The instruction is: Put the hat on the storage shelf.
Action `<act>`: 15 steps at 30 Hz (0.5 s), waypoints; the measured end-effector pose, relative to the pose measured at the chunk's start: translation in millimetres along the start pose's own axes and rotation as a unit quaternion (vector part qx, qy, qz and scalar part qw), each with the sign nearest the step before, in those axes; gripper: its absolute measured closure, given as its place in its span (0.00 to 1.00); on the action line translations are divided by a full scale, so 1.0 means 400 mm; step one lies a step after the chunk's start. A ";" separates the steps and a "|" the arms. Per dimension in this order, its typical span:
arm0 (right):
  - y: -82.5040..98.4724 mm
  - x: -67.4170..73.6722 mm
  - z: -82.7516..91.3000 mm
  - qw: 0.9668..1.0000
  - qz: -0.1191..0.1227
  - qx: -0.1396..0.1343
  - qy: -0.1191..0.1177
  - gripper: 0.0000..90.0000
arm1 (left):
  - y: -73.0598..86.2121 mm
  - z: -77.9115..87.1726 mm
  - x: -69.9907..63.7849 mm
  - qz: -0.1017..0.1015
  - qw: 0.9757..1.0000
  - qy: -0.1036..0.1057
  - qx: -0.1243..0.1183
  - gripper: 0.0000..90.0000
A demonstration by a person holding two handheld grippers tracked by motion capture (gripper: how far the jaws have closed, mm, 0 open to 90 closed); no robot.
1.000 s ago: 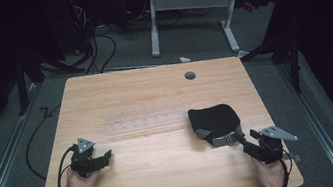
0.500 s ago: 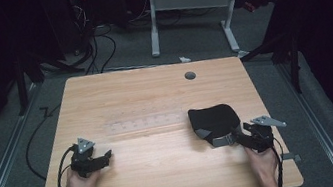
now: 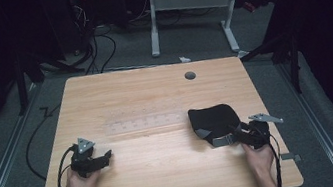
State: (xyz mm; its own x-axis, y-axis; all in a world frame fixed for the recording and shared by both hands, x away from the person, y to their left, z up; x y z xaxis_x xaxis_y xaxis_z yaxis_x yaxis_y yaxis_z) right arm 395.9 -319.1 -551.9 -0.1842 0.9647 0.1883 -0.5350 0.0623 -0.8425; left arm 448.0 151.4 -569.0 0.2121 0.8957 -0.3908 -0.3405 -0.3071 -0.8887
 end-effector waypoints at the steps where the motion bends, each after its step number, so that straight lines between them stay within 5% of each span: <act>1: 0.000 0.000 -0.002 1.000 0.000 0.000 -0.001 0.53 | 0.000 0.000 0.000 0.000 1.000 0.000 0.000 0.28; 15: -0.011 0.022 -0.026 1.000 0.001 0.009 -0.018 0.63 | 0.000 0.000 0.000 0.001 1.000 -0.001 -0.001 0.28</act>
Point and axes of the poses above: each handheld gripper's, and its own axes: z roughly backward along the jaws, y roughly out of its underside, x roughly to its left, the point moved 6 cm from there along -z, roughly forward along the jaws, and after that the axes turned 7 degrees about -x, right-handed, at the moved point
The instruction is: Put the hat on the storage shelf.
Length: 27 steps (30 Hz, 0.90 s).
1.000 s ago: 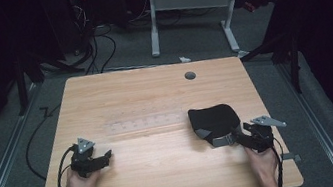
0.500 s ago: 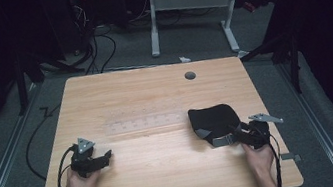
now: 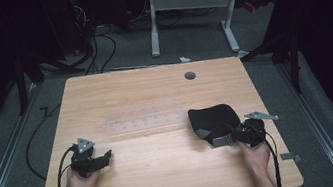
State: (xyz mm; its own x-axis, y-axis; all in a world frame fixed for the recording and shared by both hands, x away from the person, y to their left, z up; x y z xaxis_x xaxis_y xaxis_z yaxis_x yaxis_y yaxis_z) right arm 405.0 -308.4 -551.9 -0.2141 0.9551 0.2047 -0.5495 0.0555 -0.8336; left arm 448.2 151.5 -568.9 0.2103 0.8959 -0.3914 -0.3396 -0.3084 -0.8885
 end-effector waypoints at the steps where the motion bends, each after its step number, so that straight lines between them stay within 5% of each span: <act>1: -0.002 0.002 -0.002 1.000 0.001 -0.002 -0.001 0.65 | 0.000 0.000 0.000 0.000 1.000 0.000 0.000 0.28; 13: 0.000 0.006 -0.006 0.999 -0.014 0.001 -0.040 0.90 | 0.000 0.000 0.000 0.001 1.000 -0.001 0.000 0.28; 27: -0.010 0.015 0.014 0.997 -0.033 -0.010 -0.068 0.95 | -0.001 0.000 0.000 0.002 1.000 -0.002 -0.002 0.29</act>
Point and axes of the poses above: each handheld gripper's, and its own axes: z roughly backward along the jaws, y roughly out of its underside, x roughly to its left, the point moved 6 cm from there along -z, roughly forward along the jaws, and after that the axes turned 7 degrees about -x, right-handed, at the moved point
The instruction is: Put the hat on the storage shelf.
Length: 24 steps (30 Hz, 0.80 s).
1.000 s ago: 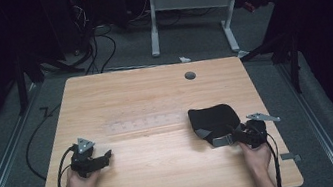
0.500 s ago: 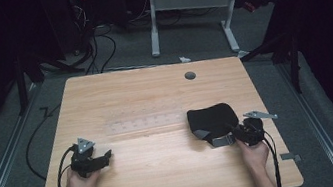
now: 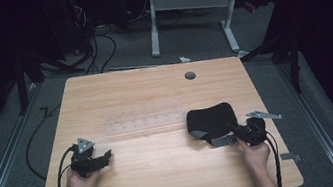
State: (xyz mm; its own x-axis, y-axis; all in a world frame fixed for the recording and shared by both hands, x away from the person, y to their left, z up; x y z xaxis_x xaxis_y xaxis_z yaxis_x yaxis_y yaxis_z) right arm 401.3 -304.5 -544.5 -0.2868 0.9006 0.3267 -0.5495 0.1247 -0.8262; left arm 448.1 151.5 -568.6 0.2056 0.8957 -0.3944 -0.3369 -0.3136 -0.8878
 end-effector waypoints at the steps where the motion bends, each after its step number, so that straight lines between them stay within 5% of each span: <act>1: 0.000 0.000 0.002 1.000 0.001 0.001 0.001 0.96 | 0.000 0.000 0.000 0.000 1.000 0.000 0.000 0.29; 24: -0.007 0.008 0.068 1.000 0.016 -0.014 0.005 0.96 | 0.002 0.002 -0.003 0.000 1.000 0.004 0.002 0.29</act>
Point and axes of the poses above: each handheld gripper's, and its own axes: z roughly backward along the jaws, y roughly out of its underside, x roughly to its left, the point moved 6 cm from there along -z, roughly forward along the jaws, and after that the axes turned 7 degrees about -x, right-handed, at the moved point
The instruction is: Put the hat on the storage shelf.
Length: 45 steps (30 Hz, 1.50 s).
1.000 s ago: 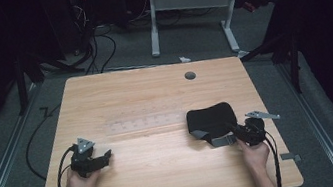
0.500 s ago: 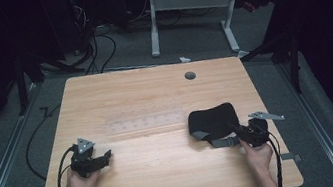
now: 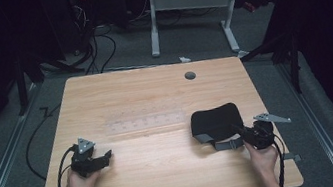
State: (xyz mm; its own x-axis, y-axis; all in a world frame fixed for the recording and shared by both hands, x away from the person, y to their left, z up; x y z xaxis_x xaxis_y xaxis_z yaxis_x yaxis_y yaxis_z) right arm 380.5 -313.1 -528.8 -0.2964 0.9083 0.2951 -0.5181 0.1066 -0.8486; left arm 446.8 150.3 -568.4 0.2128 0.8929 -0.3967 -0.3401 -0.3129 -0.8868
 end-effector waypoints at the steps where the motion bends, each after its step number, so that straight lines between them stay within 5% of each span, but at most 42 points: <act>1: 0.001 0.000 0.003 1.000 0.000 -0.001 0.000 0.96 | 0.000 0.000 0.000 0.000 1.000 0.000 0.000 0.29; 17: -0.003 0.034 0.042 1.000 0.003 -0.008 -0.016 0.96 | 0.003 0.028 -0.024 -0.010 1.000 0.028 0.008 0.28; 26: -0.011 0.068 0.062 0.999 0.012 -0.013 -0.031 0.96 | -0.010 0.071 -0.079 -0.007 0.997 0.071 -0.001 0.25; 36: -0.019 0.108 0.080 0.998 0.011 -0.017 -0.055 0.96 | -0.009 0.104 -0.170 -0.017 0.992 0.125 -0.004 0.23; 45: -0.030 0.166 0.080 0.996 0.028 -0.011 -0.081 0.96 | -0.013 0.133 -0.274 -0.026 0.982 0.187 -0.007 0.22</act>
State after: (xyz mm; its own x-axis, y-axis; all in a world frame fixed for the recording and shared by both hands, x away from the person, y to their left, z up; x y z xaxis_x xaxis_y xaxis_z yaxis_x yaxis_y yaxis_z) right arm 341.4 -267.1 -485.1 -0.4508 0.8364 0.3117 -0.4797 0.0675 -0.8748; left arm 376.7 71.4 -507.8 0.5511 0.7277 -0.4083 -0.3088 -0.2767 -0.9100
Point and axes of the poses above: each handheld gripper's, and its own axes: z roughly backward along the jaws, y roughly out of its underside, x roughly to its left, the point moved 6 cm from there along -z, roughly forward along the jaws, and after that the axes turned 7 degrees about -x, right-handed, at the moved point
